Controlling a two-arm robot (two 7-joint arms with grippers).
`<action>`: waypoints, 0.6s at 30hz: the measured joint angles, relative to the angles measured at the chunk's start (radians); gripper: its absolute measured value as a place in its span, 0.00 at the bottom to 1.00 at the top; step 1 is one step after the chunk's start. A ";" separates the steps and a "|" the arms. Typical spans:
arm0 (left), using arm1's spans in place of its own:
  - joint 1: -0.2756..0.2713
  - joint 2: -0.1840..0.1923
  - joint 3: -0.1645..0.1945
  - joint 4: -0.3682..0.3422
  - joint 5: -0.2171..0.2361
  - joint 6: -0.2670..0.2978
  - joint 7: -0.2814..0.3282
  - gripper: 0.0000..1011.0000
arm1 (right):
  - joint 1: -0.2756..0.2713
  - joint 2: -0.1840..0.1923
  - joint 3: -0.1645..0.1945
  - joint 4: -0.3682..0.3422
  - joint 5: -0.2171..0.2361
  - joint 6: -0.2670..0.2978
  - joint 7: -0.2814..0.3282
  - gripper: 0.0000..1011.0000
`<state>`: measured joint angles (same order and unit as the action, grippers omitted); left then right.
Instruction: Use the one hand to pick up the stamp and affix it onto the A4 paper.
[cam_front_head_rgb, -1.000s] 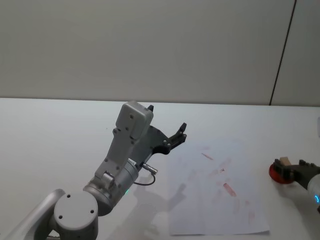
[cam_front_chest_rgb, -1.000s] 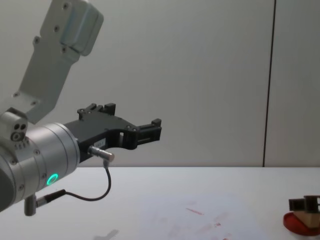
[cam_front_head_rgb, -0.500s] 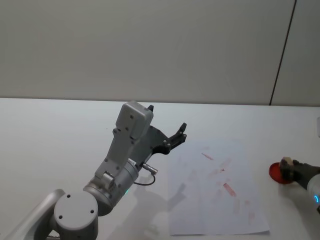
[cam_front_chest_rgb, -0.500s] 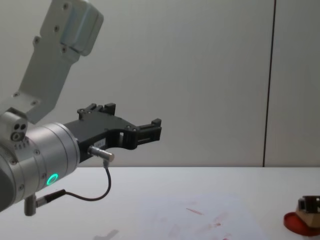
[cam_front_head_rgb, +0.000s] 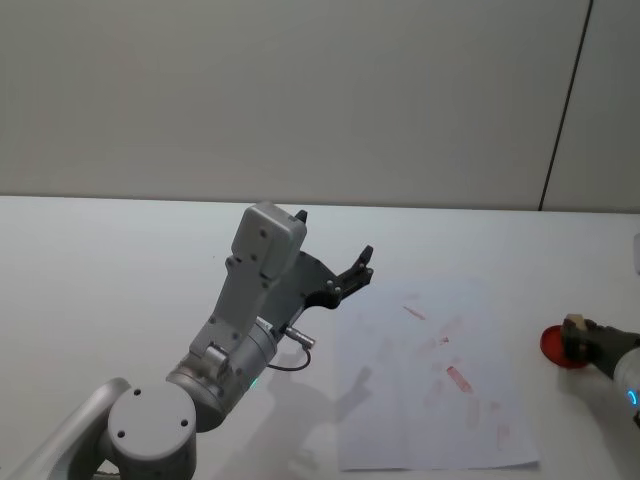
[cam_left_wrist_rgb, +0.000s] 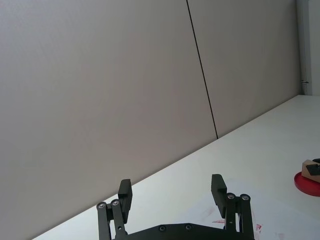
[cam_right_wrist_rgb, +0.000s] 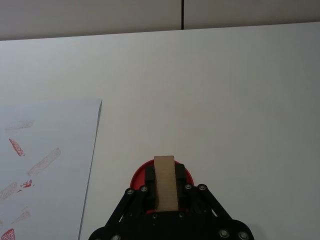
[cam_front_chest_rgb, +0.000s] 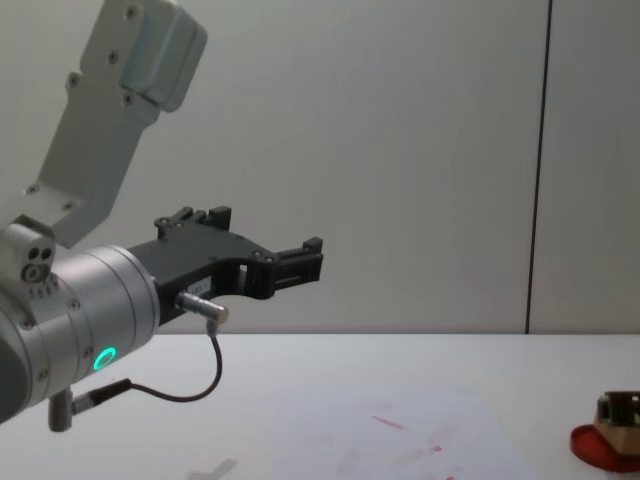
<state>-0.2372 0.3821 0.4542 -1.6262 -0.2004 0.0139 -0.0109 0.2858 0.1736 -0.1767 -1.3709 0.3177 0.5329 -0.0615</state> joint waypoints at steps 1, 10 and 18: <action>0.000 0.000 0.000 0.000 0.000 0.000 0.000 0.99 | 0.000 0.000 0.000 0.000 0.000 0.000 0.000 0.21; 0.000 0.000 0.000 0.000 0.000 0.000 0.000 0.99 | -0.002 0.001 0.000 -0.002 -0.011 0.006 0.006 0.21; 0.000 0.000 0.000 0.000 0.000 0.000 0.000 0.99 | -0.010 0.004 -0.001 -0.012 -0.021 0.019 0.013 0.21</action>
<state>-0.2372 0.3821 0.4542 -1.6262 -0.2004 0.0139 -0.0109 0.2757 0.1776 -0.1779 -1.3831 0.2970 0.5514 -0.0489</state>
